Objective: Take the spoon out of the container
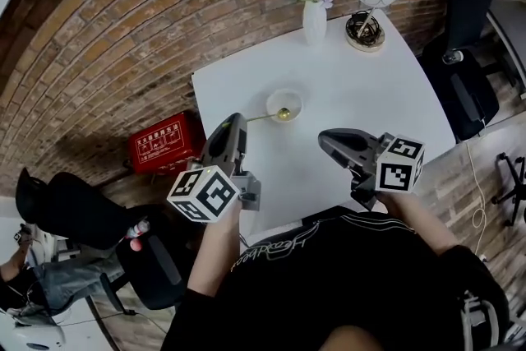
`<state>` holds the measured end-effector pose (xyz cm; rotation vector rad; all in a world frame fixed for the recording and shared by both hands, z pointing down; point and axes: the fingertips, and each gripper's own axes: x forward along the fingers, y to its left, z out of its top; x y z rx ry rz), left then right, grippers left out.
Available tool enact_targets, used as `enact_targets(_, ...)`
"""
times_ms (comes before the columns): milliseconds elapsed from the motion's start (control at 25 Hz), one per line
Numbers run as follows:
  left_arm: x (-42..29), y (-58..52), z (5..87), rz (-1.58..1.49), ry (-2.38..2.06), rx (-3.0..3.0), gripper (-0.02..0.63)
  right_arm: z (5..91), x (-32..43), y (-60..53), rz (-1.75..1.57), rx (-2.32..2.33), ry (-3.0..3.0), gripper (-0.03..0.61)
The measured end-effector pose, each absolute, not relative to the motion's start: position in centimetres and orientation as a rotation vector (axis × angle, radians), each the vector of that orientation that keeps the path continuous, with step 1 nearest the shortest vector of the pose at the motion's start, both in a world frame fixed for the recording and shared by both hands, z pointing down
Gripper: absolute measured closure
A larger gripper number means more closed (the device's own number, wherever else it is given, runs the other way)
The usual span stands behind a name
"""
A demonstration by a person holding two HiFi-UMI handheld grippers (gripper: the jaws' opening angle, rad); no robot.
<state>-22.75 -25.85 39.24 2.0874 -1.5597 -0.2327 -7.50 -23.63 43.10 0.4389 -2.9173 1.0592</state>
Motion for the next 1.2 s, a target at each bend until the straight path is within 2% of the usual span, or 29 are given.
enact_targets(280, -21.1, -20.7, 36.7, -0.202, -1.514, 2.183, 0.609, 40.2, -7.1, -21.3, 0.942, 0.46, -2.985, 0.581)
enact_targets(680, -18.5, -14.1, 37.2, -0.055, -1.398, 2.289, 0.607, 37.8, -7.1, -16.8, 0.82, 0.487, -3.036, 0.581)
enact_targets(1200, -17.3, -10.5, 39.2, -0.029, -1.304, 2.297, 0.607, 39.7, -7.5, -12.6, 0.74, 0.488, -2.963, 0.581)
